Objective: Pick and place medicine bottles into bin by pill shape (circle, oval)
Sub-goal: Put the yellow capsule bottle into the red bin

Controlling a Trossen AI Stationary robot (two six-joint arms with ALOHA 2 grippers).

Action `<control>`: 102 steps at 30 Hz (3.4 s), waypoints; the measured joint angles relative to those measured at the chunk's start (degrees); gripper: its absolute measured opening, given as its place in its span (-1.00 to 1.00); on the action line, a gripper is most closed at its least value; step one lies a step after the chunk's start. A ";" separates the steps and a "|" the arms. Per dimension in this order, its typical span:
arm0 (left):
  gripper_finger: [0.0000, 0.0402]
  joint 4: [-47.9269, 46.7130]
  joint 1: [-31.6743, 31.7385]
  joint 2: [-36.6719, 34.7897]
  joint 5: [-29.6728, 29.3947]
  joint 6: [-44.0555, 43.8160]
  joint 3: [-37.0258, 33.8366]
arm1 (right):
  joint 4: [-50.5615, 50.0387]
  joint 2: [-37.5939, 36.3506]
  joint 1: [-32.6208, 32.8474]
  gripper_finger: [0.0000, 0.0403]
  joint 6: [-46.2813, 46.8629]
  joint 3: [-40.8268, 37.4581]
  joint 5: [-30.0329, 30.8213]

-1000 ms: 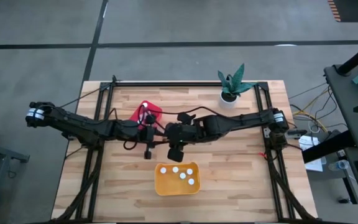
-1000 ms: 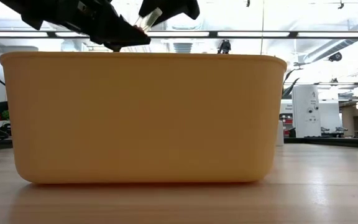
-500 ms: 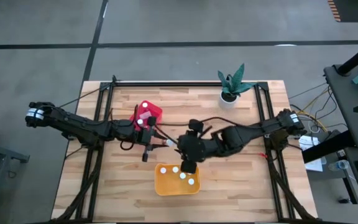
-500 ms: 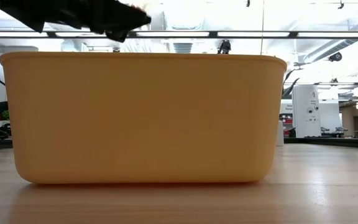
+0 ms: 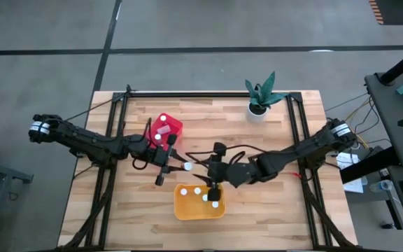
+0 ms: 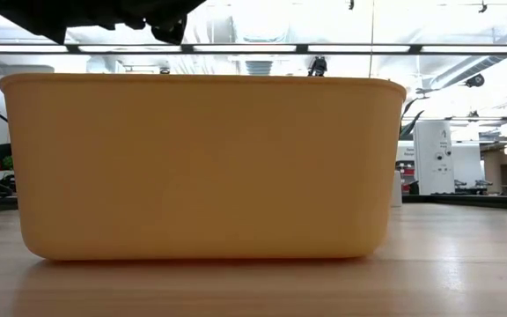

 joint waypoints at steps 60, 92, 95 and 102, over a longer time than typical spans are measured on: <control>-0.07 1.27 0.02 0.02 -1.57 -2.99 -0.02 | 39.63 6.35 -2.85 -0.61 -13.25 -10.69 -1.05; 0.07 12.55 0.09 10.30 -6.26 -1.45 1.17 | 5.44 -0.09 -3.52 -0.61 7.83 -10.78 -0.37; 0.07 12.77 0.09 11.49 -6.27 -1.41 1.93 | 5.46 -0.09 -3.51 -0.61 7.86 -10.78 -0.36; -0.02 12.73 0.09 11.65 -6.31 -0.91 1.97 | 5.46 -0.09 -3.51 -0.61 7.92 -10.78 -0.34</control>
